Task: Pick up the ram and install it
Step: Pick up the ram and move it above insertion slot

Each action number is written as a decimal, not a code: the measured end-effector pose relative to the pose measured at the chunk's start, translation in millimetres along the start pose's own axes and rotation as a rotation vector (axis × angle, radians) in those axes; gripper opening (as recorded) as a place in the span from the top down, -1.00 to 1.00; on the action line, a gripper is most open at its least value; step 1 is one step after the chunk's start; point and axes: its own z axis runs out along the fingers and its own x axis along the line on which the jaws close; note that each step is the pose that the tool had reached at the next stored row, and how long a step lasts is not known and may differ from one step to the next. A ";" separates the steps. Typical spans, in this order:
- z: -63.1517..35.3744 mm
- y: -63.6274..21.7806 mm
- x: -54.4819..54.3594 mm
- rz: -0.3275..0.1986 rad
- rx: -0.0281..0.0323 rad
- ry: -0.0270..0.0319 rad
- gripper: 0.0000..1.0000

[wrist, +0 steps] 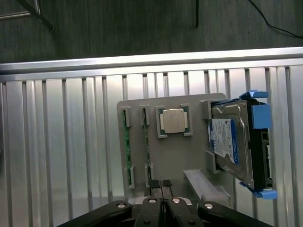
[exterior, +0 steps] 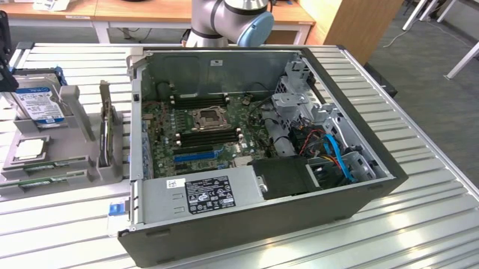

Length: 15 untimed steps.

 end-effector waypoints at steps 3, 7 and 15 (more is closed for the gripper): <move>0.0 0.0 0.0 -0.005 0.0012 0.0002 0.80; 0.0 0.0 0.0 -0.017 0.0019 0.0004 0.80; 0.0 0.0 0.0 -0.019 0.0019 0.0004 0.80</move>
